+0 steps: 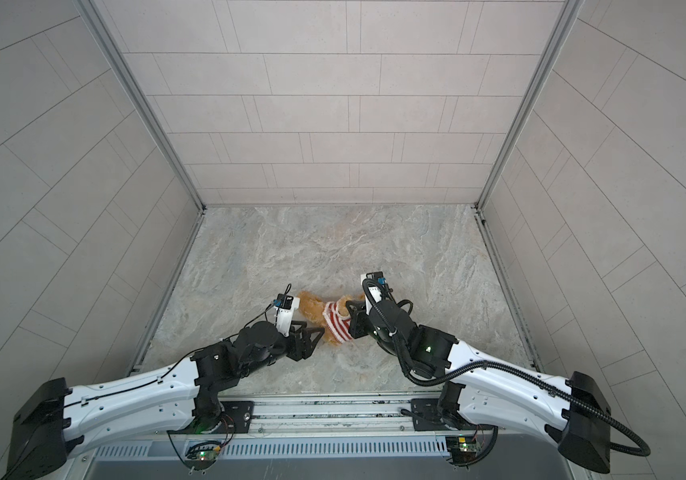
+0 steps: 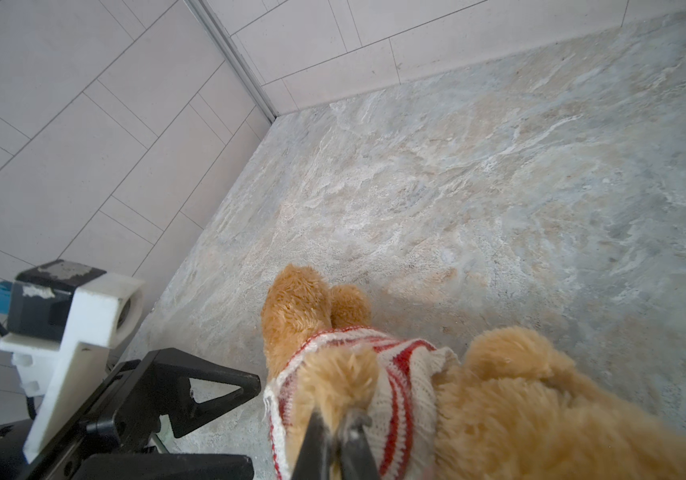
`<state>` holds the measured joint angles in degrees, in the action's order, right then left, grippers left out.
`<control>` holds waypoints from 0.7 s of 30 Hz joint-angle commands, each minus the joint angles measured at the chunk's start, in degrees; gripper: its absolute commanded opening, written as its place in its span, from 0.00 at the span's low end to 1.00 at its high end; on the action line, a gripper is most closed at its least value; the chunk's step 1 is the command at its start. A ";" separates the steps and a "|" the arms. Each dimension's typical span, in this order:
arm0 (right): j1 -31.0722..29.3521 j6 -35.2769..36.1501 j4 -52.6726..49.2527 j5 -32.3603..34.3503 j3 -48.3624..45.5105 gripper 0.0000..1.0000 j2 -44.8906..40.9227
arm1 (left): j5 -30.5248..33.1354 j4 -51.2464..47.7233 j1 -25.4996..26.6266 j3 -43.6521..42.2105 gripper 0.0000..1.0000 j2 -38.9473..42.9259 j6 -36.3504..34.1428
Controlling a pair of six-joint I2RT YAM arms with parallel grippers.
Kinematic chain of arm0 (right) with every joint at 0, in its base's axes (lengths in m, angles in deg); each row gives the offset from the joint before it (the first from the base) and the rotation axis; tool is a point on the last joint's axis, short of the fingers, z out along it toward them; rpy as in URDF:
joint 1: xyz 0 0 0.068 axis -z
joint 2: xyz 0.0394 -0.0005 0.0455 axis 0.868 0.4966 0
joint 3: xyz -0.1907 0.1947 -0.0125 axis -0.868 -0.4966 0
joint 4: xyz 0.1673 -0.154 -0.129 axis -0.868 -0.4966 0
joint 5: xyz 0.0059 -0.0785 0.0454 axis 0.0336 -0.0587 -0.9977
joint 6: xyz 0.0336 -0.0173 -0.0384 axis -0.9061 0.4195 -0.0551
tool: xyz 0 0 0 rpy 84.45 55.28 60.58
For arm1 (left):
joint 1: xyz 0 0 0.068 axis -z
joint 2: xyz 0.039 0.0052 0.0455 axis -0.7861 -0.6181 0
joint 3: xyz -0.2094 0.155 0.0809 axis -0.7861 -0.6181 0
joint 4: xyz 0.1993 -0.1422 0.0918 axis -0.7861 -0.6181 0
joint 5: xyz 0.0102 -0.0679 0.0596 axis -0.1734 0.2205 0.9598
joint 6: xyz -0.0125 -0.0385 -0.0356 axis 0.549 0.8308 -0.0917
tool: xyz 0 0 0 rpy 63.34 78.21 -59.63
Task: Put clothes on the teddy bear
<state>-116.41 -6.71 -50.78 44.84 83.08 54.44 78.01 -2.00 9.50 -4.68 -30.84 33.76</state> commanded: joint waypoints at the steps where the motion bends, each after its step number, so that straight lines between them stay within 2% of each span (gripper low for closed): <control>1: 0.55 -1.90 1.95 -0.89 0.23 0.00 -1.45 | 1.30 3.76 0.17 -3.10 0.79 3.63 -1.51; 10: 2.86 -6.39 1.49 -1.76 0.01 0.00 -3.28 | 2.81 9.92 0.13 -8.45 0.94 7.91 -2.21; 15: 3.40 -7.39 1.05 -2.30 0.03 0.00 -3.84 | 3.10 13.73 0.13 -9.20 1.00 4.51 -2.80; 21: 4.74 -9.43 2.50 -5.20 -0.05 0.00 -2.73 | 2.37 17.74 0.15 -7.43 1.00 -1.98 -4.18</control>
<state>-112.21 -13.44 -51.37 41.08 82.99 51.90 80.22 11.75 9.47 -13.62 -31.17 31.20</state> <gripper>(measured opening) 0.062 0.996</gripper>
